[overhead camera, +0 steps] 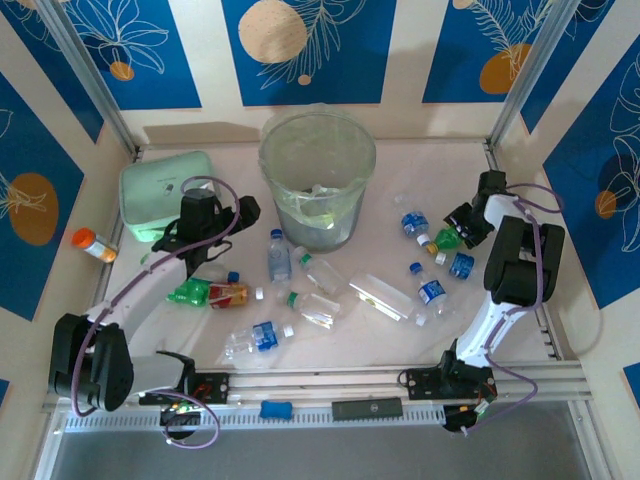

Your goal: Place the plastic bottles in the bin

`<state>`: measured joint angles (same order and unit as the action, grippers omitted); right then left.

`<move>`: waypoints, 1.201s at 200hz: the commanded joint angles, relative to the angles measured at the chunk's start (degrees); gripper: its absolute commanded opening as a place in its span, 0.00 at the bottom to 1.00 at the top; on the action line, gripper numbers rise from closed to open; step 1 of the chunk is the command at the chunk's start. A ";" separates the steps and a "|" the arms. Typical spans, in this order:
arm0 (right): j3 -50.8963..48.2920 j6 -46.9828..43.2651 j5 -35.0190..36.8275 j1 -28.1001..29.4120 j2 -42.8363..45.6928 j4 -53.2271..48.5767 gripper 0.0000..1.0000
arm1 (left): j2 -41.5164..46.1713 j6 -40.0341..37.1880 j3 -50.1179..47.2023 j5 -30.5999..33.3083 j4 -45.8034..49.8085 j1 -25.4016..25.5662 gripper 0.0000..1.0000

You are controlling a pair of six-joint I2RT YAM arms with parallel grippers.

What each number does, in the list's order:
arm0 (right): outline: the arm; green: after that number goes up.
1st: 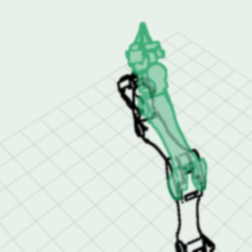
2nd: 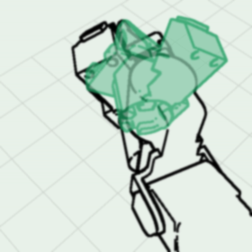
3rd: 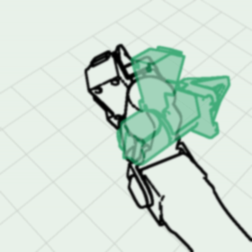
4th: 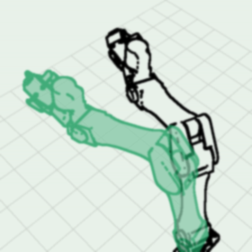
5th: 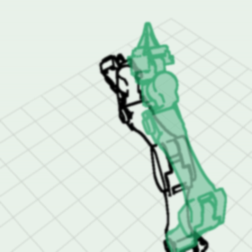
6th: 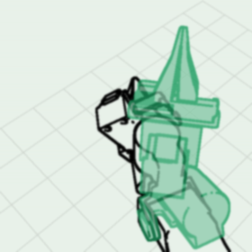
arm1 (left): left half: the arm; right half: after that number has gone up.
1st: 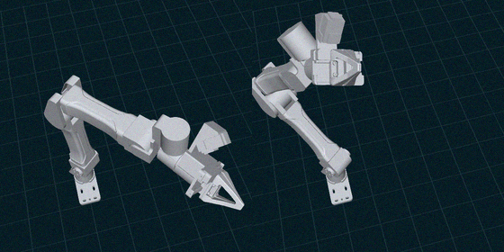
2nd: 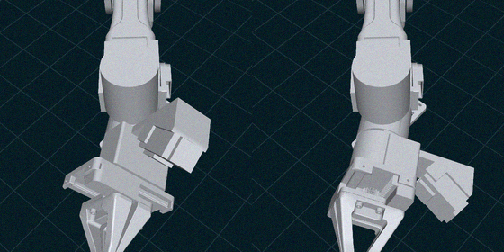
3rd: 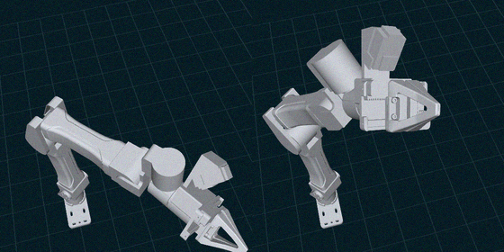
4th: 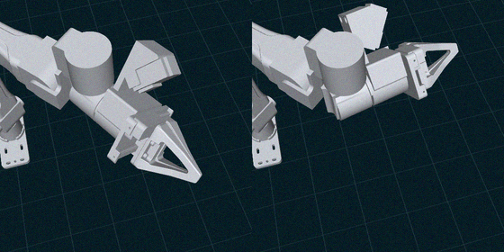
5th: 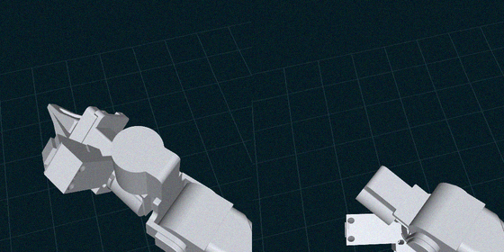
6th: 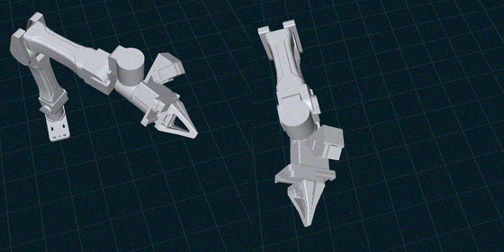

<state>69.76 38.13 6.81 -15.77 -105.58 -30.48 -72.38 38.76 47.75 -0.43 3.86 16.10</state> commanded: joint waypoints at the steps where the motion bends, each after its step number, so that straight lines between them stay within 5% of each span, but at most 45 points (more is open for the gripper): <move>1: 1.19 -1.20 -2.87 -0.49 6.77 0.00 0.52 | -1.10 1.09 2.50 -1.34 -0.44 -0.79 1.00; 77: 4.22 -4.29 -14.76 0.35 22.63 -0.08 0.48 | -5.58 7.91 4.92 -9.08 -5.75 -6.15 1.00; 129: 9.80 -2.33 -16.62 9.79 27.74 0.95 0.48 | -6.04 7.92 5.78 -11.85 -5.53 -7.49 1.00; 240: 35.84 -4.62 -12.24 32.74 13.89 3.14 0.48 | -1.90 1.20 3.59 -15.58 -1.35 -7.50 1.00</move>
<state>100.12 35.79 -7.22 13.89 -87.20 -26.15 -76.58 42.96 52.07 -14.37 0.64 9.21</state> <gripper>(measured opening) 0.548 0.996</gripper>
